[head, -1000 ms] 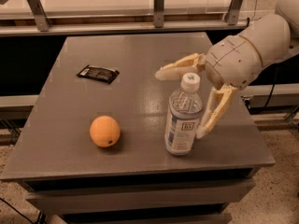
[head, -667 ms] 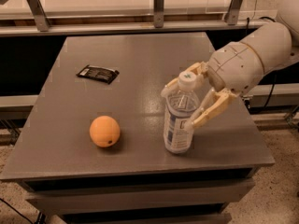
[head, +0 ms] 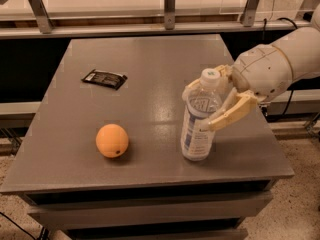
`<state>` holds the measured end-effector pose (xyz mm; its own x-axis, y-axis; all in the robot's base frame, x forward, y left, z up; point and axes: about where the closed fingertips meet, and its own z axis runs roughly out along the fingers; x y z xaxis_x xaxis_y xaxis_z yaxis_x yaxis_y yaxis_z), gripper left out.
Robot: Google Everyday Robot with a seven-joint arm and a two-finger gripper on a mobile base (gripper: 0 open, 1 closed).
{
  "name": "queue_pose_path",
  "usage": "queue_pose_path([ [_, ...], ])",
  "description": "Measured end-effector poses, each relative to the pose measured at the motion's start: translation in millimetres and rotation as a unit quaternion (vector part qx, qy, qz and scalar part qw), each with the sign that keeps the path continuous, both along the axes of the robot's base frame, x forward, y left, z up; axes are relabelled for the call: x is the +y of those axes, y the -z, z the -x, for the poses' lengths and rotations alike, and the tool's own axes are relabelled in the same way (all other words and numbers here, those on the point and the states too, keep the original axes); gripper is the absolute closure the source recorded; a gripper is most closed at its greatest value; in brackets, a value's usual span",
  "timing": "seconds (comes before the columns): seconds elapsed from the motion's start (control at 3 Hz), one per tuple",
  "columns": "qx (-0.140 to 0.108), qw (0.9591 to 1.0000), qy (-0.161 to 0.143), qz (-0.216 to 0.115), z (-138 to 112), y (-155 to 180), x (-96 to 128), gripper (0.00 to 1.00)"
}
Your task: Knock blue plastic bottle over
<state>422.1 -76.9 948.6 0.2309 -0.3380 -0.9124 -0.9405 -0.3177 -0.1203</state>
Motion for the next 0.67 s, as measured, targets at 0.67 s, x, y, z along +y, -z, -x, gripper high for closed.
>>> queue_pose_path([
  [0.67,0.023,0.989,0.084,0.12,-69,-30,-22,1.0],
])
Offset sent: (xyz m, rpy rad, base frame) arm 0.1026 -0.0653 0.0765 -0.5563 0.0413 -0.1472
